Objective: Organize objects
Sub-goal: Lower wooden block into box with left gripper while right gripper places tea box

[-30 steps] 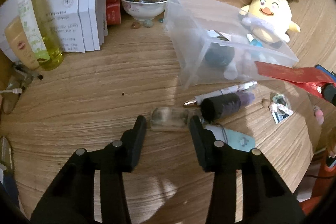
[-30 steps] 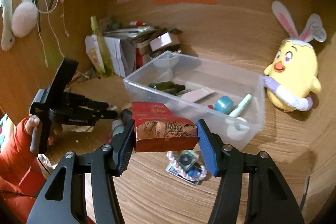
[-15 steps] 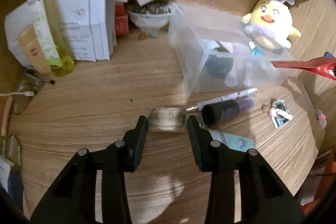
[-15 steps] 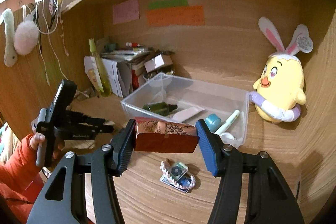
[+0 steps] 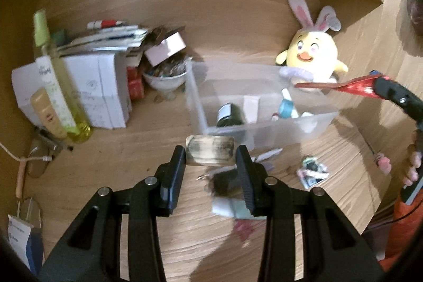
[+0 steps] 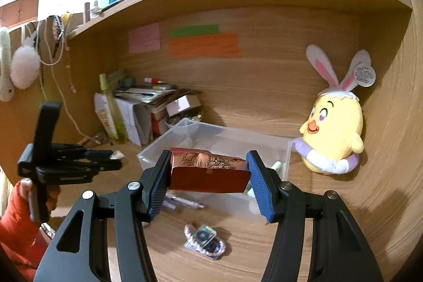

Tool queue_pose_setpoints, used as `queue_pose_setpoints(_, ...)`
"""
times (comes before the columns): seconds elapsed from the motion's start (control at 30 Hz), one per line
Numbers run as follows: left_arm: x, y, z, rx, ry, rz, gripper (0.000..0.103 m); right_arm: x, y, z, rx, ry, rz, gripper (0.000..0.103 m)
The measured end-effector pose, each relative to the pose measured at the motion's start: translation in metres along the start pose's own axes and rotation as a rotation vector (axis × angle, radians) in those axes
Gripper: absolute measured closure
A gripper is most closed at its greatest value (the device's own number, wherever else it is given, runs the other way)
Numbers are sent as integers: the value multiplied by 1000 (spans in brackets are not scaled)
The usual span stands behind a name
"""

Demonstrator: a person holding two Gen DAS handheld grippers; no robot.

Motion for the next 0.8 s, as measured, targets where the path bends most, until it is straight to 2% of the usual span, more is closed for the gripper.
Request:
queue_pose_setpoints(0.1,0,8,-7,7,13,10,64,9,4,0,-7,-4,27,50)
queue_pose_setpoints(0.27,5,20,-21,29,34,11,64,26,6,-2,7,-13,7,50)
queue_pose_setpoints(0.5,21,33,-34,52,26,13,64,51,6,-10,-9,-13,-6,50)
queue_pose_setpoints(0.8,49,39,-42,57,-4,20,64,85,13,-9,-16,-61,-12,50)
Point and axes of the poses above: each gripper's, at about its wrist camera, not at the fingertips, and x roughly the way its jaws point, y to its right, z to its underside, the point moved 5 cm from there along x, roughly the way its jaws point, and after that the axes turned 3 degrees about -x, right-handed, at the moved point
